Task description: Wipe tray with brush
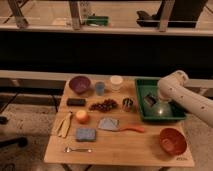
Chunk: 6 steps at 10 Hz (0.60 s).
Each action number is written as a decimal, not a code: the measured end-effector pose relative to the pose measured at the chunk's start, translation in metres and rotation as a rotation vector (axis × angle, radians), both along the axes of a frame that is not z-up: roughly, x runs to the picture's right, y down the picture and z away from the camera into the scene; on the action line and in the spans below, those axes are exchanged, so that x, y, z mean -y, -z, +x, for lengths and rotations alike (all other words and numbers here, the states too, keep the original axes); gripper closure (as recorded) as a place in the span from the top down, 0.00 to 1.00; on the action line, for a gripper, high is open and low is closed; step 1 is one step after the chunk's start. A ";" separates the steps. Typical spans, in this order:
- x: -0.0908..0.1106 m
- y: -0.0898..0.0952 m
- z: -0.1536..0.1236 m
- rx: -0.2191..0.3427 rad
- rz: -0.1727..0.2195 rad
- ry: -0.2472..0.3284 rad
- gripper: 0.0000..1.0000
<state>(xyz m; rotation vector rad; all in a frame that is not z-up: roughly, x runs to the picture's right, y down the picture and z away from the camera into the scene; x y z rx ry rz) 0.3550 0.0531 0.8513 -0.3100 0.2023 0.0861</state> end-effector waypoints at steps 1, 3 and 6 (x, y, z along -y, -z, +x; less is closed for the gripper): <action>-0.001 0.002 0.003 -0.006 0.003 0.001 0.00; -0.002 0.008 0.013 -0.023 0.011 -0.003 0.00; -0.005 0.007 0.014 -0.032 0.018 -0.002 0.00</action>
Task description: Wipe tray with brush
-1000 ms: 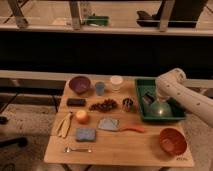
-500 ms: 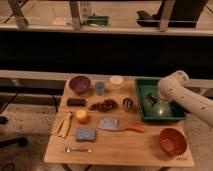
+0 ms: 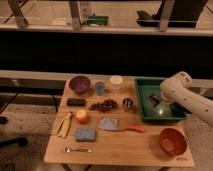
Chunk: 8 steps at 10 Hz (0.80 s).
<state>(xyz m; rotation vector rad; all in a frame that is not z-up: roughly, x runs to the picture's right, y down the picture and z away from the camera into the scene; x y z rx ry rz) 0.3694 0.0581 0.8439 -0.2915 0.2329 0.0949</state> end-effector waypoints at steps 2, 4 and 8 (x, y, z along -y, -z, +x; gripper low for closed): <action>-0.005 -0.002 0.003 -0.014 0.006 0.010 0.00; -0.011 -0.005 0.006 -0.032 0.010 0.035 0.00; -0.016 -0.012 0.024 -0.086 0.025 0.072 0.00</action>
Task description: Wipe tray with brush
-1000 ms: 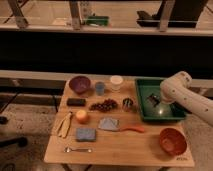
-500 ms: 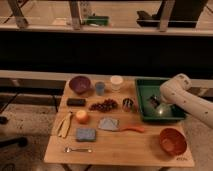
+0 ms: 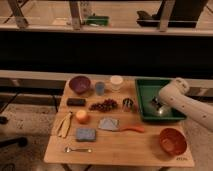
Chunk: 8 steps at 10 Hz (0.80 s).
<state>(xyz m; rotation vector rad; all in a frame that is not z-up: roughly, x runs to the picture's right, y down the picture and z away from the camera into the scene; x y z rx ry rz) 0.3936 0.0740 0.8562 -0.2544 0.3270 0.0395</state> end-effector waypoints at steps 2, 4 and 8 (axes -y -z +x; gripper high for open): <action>0.008 -0.011 0.016 -0.032 0.008 -0.018 0.00; 0.022 -0.023 0.028 -0.051 0.021 -0.048 0.00; 0.048 -0.047 0.054 -0.096 0.042 -0.105 0.00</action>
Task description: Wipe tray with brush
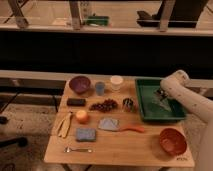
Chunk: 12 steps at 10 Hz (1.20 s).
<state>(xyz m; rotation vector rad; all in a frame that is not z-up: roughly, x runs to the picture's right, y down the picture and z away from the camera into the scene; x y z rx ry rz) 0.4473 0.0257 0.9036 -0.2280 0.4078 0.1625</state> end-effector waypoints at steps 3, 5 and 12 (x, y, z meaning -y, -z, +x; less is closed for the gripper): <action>0.023 -0.012 0.008 -0.023 0.029 -0.012 0.00; 0.043 -0.017 0.010 -0.038 0.060 -0.002 0.00; 0.071 -0.017 -0.061 0.052 0.123 0.045 0.00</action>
